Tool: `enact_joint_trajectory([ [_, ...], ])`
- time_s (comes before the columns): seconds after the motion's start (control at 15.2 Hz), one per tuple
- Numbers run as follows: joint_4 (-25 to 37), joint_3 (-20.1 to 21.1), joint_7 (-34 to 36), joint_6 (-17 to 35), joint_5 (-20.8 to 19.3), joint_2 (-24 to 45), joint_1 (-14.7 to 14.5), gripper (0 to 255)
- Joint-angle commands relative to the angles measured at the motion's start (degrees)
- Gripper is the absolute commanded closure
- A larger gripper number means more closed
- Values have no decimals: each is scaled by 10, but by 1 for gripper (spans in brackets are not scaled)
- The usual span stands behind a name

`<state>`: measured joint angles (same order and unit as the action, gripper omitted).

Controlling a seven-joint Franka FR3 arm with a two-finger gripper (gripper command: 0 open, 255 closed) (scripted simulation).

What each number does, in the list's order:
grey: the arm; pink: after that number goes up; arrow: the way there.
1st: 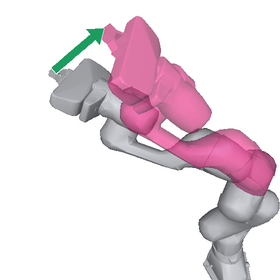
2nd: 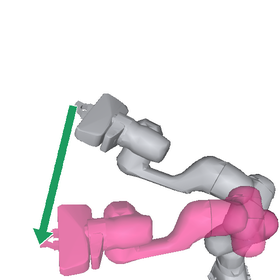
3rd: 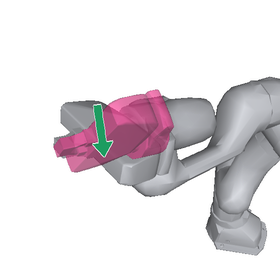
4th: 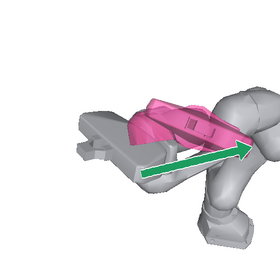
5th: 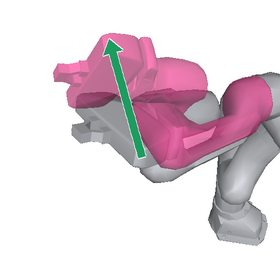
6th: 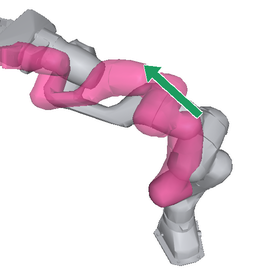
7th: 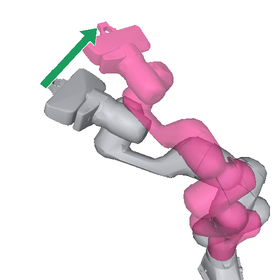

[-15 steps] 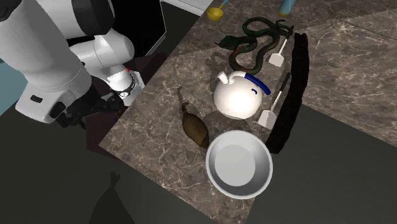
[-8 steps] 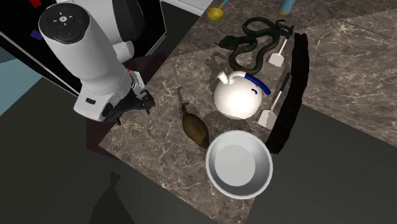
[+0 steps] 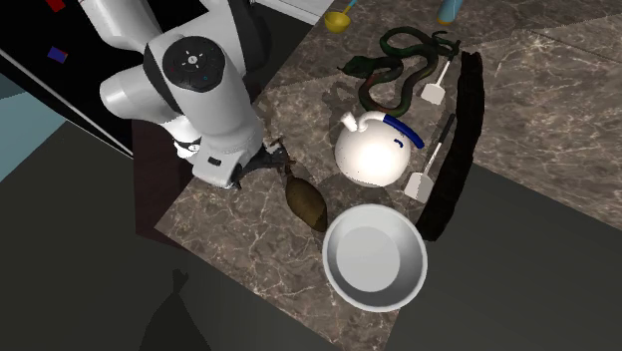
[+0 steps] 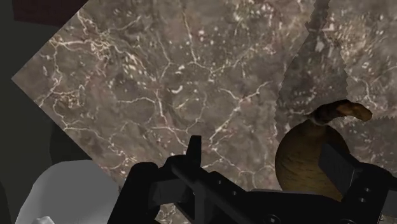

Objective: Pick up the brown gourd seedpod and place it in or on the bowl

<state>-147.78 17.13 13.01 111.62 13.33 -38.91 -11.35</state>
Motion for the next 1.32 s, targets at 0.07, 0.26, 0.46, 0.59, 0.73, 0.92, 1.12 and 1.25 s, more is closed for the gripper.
enact_joint_trajectory([
  [0.07,5,29,30,32,32,34,-17,0],
  [0.26,12,54,54,64,57,69,-29,0],
  [0.46,-3,61,54,90,62,80,-30,0],
  [0.59,-13,65,53,108,64,88,-31,0],
  [0.73,-22,70,53,127,67,98,-32,0],
  [0.92,-24,72,53,132,68,100,-32,0],
  [1.12,-24,72,53,132,68,100,-32,0],
  [1.25,-24,72,53,132,68,100,-32,0],
])
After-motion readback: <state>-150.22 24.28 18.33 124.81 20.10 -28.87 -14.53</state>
